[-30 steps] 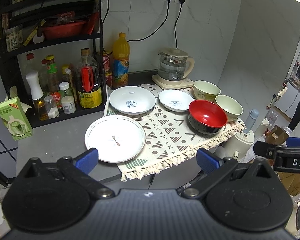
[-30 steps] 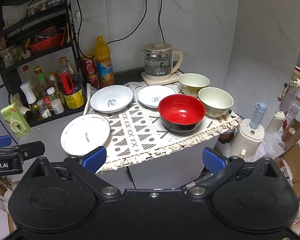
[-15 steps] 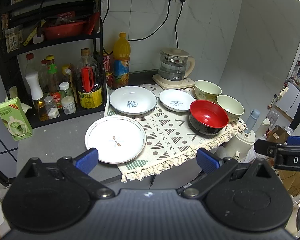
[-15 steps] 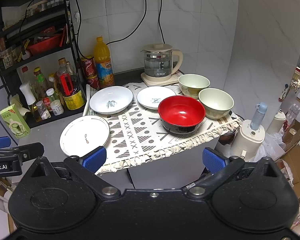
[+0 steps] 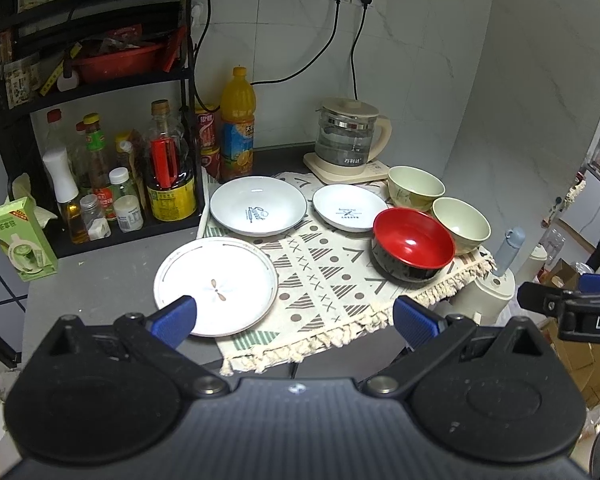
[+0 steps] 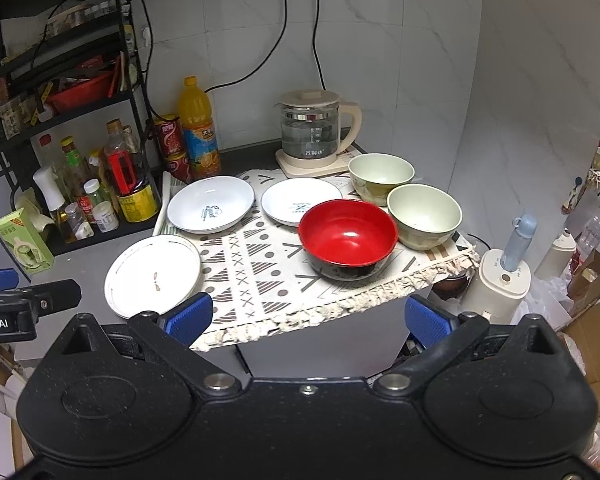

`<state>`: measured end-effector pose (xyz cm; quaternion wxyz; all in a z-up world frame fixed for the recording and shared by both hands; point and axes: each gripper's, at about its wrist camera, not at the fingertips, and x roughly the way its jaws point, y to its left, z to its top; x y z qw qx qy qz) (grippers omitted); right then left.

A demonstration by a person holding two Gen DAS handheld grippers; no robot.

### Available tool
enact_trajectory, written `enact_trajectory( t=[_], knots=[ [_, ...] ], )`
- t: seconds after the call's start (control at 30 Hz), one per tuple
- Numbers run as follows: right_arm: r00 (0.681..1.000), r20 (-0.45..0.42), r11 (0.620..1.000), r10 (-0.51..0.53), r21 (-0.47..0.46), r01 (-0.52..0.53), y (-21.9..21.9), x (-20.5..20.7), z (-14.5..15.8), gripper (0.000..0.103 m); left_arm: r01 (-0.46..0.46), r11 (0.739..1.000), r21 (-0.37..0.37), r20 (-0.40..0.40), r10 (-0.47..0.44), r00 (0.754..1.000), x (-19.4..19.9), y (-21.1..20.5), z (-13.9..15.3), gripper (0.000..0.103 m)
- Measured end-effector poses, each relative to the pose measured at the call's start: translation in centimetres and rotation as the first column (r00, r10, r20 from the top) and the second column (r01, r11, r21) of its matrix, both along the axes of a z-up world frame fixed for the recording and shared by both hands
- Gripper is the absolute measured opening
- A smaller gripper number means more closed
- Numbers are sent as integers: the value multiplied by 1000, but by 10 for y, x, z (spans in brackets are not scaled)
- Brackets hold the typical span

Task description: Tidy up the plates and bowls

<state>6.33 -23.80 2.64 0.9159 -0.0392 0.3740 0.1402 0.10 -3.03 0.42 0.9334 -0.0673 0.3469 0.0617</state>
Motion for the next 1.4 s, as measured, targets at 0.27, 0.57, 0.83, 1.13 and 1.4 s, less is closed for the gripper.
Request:
enact_trajectory(
  t=[0.27,0.57,0.83,1.13,1.4],
  knots=[
    [999,7,999,52,-3,-52,-29,32,-9,103,-90,996,-6,-1,90,996,29,-33,-2,103],
    [998,-10,998,57,36,-57,-55,69,-18,100,-153,988,9,-17,153,988,62,-53,0,103],
    [1000,-29,999,8,34,-7,-63,97,-34,99,-110,994,-19,-44,109,993,106,-53,-11,102],
    [994,-29,994,-108,22,109,-58,142,-53,92,11,1000,-26,-50,-12,999,176,-50,-31,101],
    [984,-45,985,-173,-5,173,-50,178,-71,92,106,994,-30,-81,-108,991,233,-54,-53,101]
  ],
)
